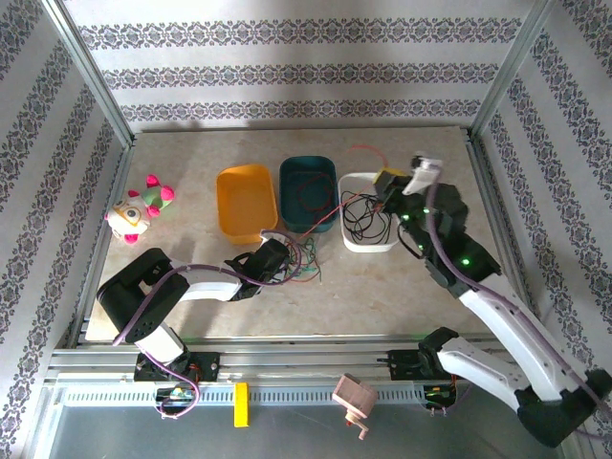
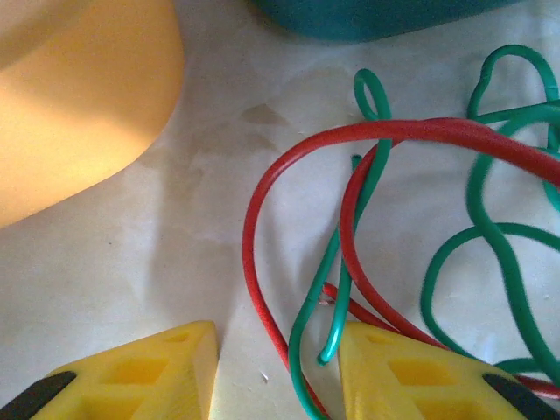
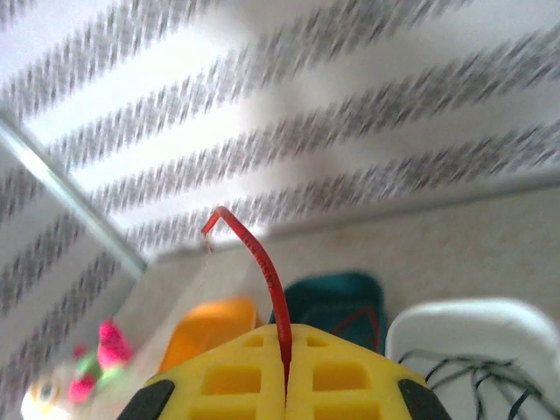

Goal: Untangle the cables

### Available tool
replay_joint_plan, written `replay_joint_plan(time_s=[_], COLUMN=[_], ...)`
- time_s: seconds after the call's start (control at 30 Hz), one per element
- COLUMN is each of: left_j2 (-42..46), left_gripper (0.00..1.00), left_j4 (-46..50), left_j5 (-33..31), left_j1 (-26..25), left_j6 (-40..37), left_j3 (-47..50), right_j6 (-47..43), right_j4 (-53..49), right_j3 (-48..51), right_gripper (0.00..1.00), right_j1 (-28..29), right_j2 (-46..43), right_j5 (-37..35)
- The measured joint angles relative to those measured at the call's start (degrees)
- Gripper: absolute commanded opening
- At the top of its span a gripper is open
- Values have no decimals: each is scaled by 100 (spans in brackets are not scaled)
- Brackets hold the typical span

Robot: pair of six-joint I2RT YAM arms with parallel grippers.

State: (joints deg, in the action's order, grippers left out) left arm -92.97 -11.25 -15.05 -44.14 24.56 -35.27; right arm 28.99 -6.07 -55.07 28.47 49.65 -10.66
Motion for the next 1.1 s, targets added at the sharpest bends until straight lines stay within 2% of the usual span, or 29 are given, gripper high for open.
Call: replay_joint_plan(time_s=[0.2, 0.37, 0.67, 1.1], left_j2=[-4, -4, 85, 109], left_gripper=[46, 49, 50, 50], left_j4=[-39, -166, -481, -518], left_j5=[0, 15, 92, 107], left_j1=[-2, -4, -4, -4], left_j6=[0, -2, -2, -2], left_j3=[15, 74, 286, 317], right_j6=[643, 1150, 1484, 2044], right_j4=[455, 730, 1226, 2247], right_j3=[225, 254, 153, -1191], right_gripper=[0, 0, 0, 0], right_j1=[-1196, -1897, -1937, -1932], right_j2=[-662, -640, 280, 1550], right_j5=[-2, 487, 1539, 2288])
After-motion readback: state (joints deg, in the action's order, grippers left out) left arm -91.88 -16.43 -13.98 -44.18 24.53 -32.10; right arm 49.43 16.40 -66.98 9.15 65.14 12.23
